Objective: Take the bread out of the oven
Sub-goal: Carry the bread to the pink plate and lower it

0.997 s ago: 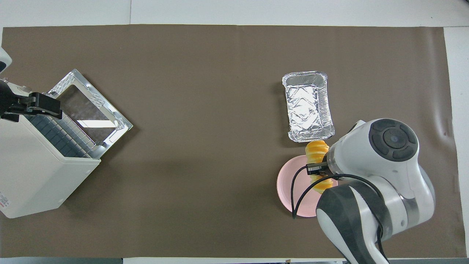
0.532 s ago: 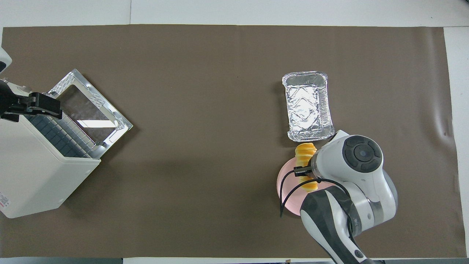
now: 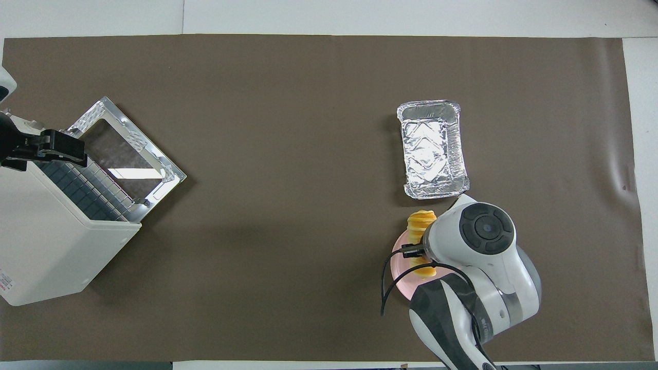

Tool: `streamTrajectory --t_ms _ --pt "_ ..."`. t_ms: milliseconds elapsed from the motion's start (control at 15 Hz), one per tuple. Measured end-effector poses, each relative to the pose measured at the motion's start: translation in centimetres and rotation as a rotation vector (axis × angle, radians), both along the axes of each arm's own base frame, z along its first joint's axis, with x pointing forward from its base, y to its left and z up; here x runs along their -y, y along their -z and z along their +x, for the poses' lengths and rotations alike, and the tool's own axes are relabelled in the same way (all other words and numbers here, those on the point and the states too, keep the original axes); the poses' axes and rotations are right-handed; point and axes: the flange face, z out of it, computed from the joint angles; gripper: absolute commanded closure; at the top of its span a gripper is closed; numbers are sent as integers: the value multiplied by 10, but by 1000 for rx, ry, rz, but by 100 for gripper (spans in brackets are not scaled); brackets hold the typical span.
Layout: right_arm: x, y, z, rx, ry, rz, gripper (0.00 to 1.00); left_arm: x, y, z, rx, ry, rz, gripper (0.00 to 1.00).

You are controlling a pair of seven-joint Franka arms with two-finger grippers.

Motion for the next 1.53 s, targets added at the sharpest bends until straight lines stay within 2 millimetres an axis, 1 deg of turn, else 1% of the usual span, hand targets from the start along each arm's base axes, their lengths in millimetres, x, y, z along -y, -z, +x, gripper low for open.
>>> streamTrajectory --t_ms 133,465,598,797,997,1130,1263,1329,1462,1528 --pt "-3 3 -8 -7 -2 -6 100 0 0 0 0 0 0 0" --pt "2 7 -19 -45 -4 -24 100 0 0 0 0 0 0 0" --pt "3 0 -21 -62 -4 -31 100 0 0 0 0 0 0 0" --pt "6 -18 -21 -77 -8 -35 100 0 0 0 0 0 0 0" --pt "21 -23 -17 -76 -10 -26 100 0 0 0 0 0 0 0" --pt "34 -20 -13 -79 -5 -21 100 0 0 0 0 0 0 0" --pt "41 -17 -12 -73 -5 -15 100 0 0 0 0 0 0 0" --pt "42 -15 -13 -73 -4 -15 96 0 0 0 0 0 0 0" --pt "41 -14 -14 -72 -6 -15 23 0 0 0 0 0 0 0" --pt "41 -14 -14 -70 -8 -15 0 0 0 0 0 0 0 0"
